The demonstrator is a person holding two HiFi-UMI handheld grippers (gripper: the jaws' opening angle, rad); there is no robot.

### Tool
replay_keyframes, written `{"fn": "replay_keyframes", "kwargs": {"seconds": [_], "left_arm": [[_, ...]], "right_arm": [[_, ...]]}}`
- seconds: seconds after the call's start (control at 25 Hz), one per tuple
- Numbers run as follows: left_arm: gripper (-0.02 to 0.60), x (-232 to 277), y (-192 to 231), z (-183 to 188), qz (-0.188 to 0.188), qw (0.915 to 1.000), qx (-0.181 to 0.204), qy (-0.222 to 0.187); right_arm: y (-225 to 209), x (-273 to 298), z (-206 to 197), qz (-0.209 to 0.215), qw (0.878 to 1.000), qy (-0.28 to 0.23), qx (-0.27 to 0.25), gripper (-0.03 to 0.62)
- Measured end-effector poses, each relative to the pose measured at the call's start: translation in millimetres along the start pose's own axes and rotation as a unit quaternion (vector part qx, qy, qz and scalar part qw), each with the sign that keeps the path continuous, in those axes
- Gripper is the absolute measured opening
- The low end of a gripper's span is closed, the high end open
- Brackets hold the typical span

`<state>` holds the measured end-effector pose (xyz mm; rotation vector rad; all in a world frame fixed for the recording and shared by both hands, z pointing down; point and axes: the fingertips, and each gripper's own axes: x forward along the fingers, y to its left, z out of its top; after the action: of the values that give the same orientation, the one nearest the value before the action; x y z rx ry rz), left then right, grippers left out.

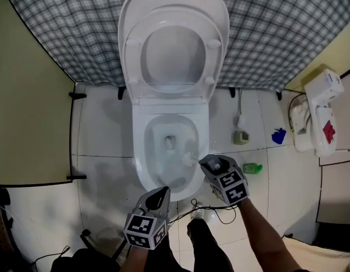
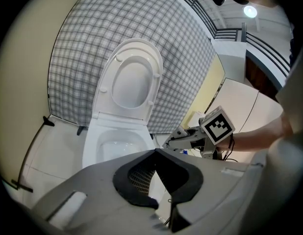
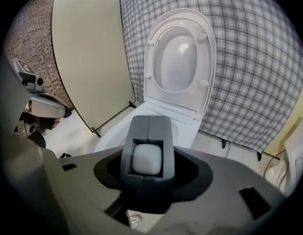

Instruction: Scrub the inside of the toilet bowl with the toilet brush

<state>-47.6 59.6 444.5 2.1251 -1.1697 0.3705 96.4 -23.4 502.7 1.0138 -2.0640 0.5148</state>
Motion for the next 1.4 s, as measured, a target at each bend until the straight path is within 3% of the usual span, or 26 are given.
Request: {"fn": "replay_keyframes", "kwargs": {"seconds": [0.4,0.84,1.12,1.4], "left_arm": [[-0.008,10,16,12,-0.001,1.0,-0.001,-0.004],[-0.008,12,47,27,0.007,1.0,0.002,-0.001],[-0.008,6,73,43,0.02,0.9995,-0.013,-0.02],[-0.008,-3,87,47,0.029,0.9989,-0.021,-0.029]], "right_arm": [[-38,30,28,-0.072,0.997,-0.009,-0.003,0.227],[-56,69,82,-0.112,0.988,-0.086,0.06,0.227],[-44,96,102,-0.109,0.981,-0.123,0.105,0.227],[-6,116,123,-0.048,0.981,-0.147,0.118,0.227]]}}
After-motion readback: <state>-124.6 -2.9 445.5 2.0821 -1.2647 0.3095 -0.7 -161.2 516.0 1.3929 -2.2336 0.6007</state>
